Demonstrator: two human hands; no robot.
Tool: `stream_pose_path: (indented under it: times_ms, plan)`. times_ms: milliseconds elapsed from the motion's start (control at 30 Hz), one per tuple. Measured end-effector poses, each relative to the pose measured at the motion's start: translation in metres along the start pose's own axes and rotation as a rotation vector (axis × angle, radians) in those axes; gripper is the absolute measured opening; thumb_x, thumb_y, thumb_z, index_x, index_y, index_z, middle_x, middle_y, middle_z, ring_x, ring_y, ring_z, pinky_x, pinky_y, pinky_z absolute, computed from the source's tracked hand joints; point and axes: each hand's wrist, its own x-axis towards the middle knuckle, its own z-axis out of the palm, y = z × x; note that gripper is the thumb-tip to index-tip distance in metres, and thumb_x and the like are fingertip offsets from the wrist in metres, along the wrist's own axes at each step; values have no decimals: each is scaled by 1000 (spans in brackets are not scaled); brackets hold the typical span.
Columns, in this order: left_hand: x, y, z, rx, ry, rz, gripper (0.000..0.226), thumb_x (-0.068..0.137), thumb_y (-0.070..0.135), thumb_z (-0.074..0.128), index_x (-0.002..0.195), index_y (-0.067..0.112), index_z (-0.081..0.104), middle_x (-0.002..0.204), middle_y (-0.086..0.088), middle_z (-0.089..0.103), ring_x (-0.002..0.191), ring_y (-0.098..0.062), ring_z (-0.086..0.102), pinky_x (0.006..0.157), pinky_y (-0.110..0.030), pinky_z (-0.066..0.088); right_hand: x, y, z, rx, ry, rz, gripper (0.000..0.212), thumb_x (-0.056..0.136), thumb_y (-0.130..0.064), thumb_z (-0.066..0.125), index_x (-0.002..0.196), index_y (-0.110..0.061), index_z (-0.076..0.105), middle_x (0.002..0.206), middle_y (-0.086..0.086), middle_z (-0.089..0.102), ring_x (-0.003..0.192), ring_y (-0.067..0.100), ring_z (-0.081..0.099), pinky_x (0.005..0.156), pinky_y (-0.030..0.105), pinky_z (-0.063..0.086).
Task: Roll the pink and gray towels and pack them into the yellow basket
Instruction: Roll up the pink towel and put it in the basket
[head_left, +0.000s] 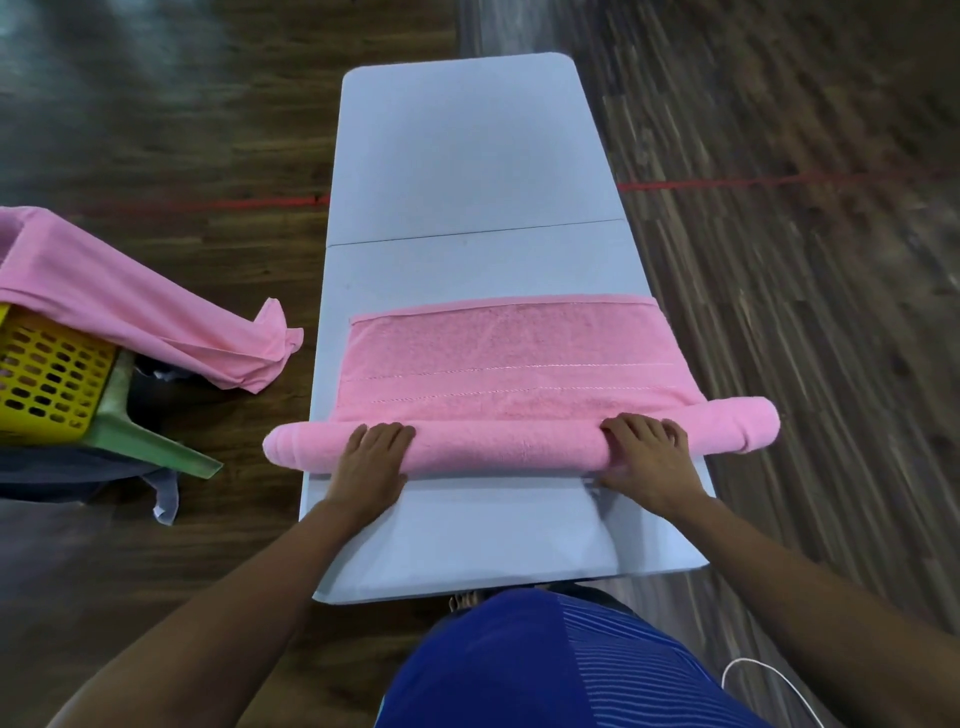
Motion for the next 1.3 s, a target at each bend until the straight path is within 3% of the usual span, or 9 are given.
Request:
stream_pose_path:
  times_ms: [100,267,500,600,667,767,933,1100,1300]
  plan:
    - [5,1,-6,-23,-28,-32,51,73,24,73,121,11,60,117,-11,66,105,-30,61,102,-48,40,5,3,-1,-59,0,6,52,76,-30,66,126,-26,50,124,-3,59,120,24,48,108,47,20]
    - [19,-12,-28,-145,-256,-45,61,73,53,42,122,20,57,114,-4,67,102,-25,59,96,-40,36,29,1,-29,64,-313,61,45,74,-45,63,117,-33,56,102,-6,60,114,21,51,109,48,19]
    - [25,-11,-17,-68,162,-191,49,87,45,46,118,10,60,116,-12,63,106,-32,57,96,-48,39,36,1,-17,28,274,132,32,90,-42,55,113,-20,60,115,4,60,106,29,53,95,44,31]
    - [24,-7,-10,-53,19,-54,64,76,44,73,127,9,55,126,-13,60,116,-33,54,106,-54,35,31,6,-9,8,101,39,64,73,-67,65,123,-28,54,125,-4,54,117,24,50,103,45,22]
    - [25,-8,-8,-43,-32,-57,65,72,33,78,128,8,55,127,-15,60,116,-35,55,106,-54,36,29,9,-4,-37,33,8,65,72,-51,72,129,-28,50,130,-3,53,121,25,47,106,47,21]
    - [31,-5,-15,-49,39,-39,46,72,26,70,114,9,64,109,-13,68,100,-34,61,98,-48,41,32,6,-9,-61,29,20,53,75,-30,65,127,-27,52,121,-2,59,115,26,50,104,46,24]
    - [44,-9,-39,-21,-221,-68,49,72,52,39,96,18,65,95,-7,71,89,-27,62,96,-38,37,43,9,-35,128,-320,57,48,65,-53,53,111,-37,58,96,-8,64,103,20,54,103,46,22]
    - [45,-14,-22,-149,132,-188,41,89,44,46,108,12,63,105,-11,68,95,-31,60,88,-41,41,46,8,-24,90,197,161,30,86,-40,57,112,-24,60,112,2,60,109,27,53,97,44,31]
    - [39,-14,-6,-40,-31,42,64,75,53,66,125,13,57,123,-10,63,111,-30,58,101,-46,41,36,14,-14,-9,-41,33,72,71,-63,65,132,-31,46,134,-4,50,125,23,44,109,48,20]
